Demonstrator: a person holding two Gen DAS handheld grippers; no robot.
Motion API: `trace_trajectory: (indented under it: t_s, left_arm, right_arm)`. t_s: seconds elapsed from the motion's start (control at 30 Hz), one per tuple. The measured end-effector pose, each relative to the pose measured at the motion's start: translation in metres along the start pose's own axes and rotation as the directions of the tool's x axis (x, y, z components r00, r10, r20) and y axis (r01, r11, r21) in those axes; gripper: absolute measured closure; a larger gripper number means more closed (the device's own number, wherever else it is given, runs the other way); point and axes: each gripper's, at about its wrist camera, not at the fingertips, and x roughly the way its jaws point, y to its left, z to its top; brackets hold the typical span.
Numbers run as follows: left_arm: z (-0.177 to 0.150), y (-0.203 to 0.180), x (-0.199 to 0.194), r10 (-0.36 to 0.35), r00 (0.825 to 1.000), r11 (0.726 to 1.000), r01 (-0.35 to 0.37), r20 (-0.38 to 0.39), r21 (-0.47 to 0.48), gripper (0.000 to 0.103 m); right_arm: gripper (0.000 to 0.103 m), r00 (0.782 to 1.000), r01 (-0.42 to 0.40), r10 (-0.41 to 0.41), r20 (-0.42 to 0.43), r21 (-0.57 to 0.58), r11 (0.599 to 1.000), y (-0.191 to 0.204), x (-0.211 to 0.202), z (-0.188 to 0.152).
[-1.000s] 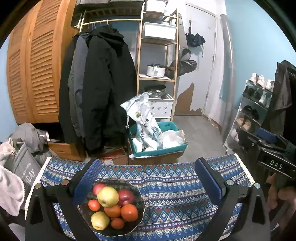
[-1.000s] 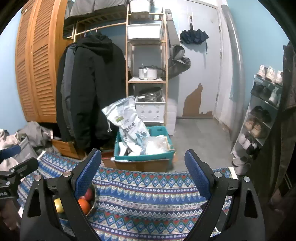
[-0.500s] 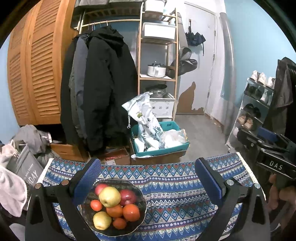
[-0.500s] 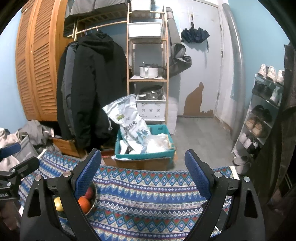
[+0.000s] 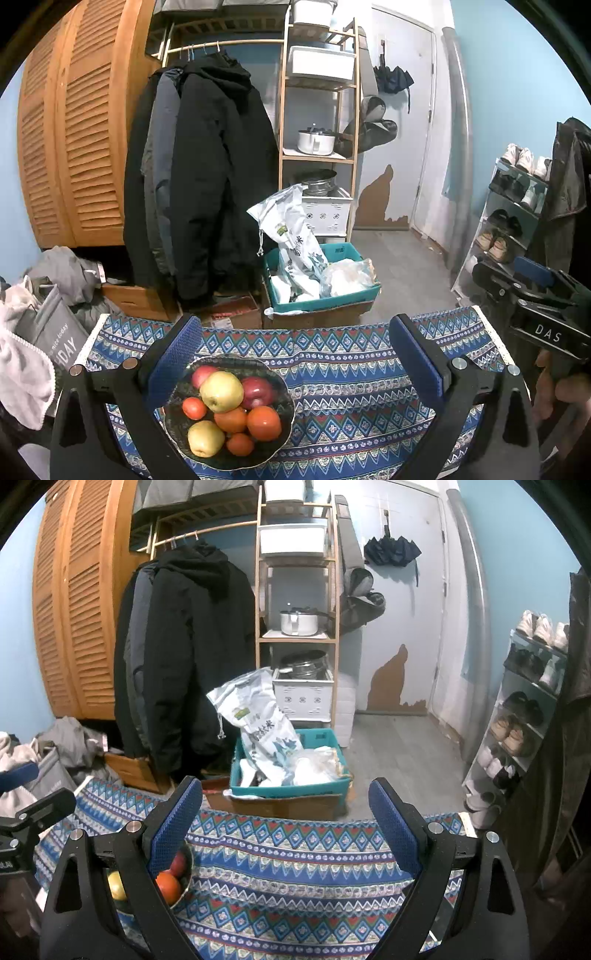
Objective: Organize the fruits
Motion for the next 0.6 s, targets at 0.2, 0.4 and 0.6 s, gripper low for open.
trace_trajectory:
  t_s: [0.2,0.4,0.6]
  left_arm:
    - [-0.0003,0.0012,-0.0004,0.0,1.0,1.0,0.0,-0.007,-0.006,0.001]
    - [-0.0014,-0.0006,0.0004,-0.002,1.0,1.0,0.002,-0.022,-0.003,0.001]
    - [-0.0011,0.0005,-0.0001,0.011,1.0,1.0,-0.011,-0.023,-0.014,0.001]
  right_arm:
    - [0.013,1.0,0.0,0.0,0.0,0.001,1.0,0.001,-0.0001,0.0003]
    - [0.013,1.0,0.001,-0.001,0.0,-0.001,1.0,0.002,-0.0003,0.0004]
    - [0.013,1.0,0.002,-0.002,-0.001,-0.004,1.0,0.0045,-0.0002,0.0005]
